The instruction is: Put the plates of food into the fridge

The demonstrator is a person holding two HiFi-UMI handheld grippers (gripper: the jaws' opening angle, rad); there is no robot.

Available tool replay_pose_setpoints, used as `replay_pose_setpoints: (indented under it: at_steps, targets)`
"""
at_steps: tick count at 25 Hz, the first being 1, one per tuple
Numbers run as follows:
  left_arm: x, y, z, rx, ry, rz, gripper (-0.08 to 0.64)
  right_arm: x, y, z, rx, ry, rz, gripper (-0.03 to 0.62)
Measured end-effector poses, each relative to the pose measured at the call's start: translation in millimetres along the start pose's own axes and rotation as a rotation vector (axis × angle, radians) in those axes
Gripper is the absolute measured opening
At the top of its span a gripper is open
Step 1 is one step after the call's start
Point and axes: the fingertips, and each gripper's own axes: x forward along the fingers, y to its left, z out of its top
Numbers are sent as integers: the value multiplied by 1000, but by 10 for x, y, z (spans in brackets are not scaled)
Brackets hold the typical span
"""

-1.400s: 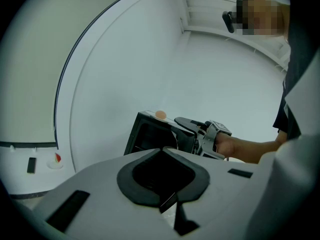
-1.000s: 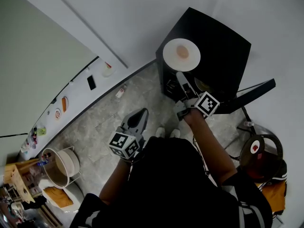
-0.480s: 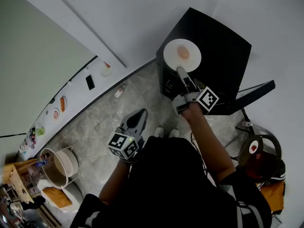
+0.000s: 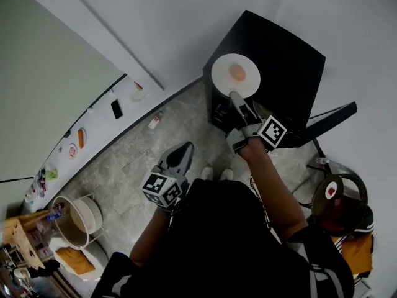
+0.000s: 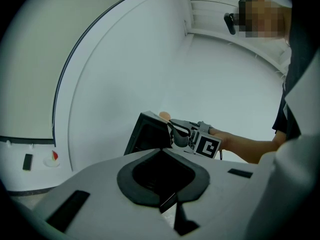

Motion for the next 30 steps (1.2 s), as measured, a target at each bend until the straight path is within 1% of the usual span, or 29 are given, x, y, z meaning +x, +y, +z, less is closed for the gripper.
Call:
replay_pose_setpoints:
  at_steps: [2,7,11,20,23,30]
  targets:
    - [6,-33,1,6,-4,-11,24,-65,22,-27,7,-2,-2,54]
    - [-39,-47,-22,7,-4,-27,25,-198,90,-164,-29,39,6,54]
    - [-48,-121,-79,4,-3,-35,25,-370,130,-238,-21,65,1,54]
    - [-134,-170,-108,4,-3,-39,24,-586,205,-556,-5,138,17,51]
    - [-180,-157,-127,5,2,-36,23,-644,191,-661,18,155,17,49]
    - [-245,-117,-177,-1,10,-32,23,-767,133,-842,32,198,16,48]
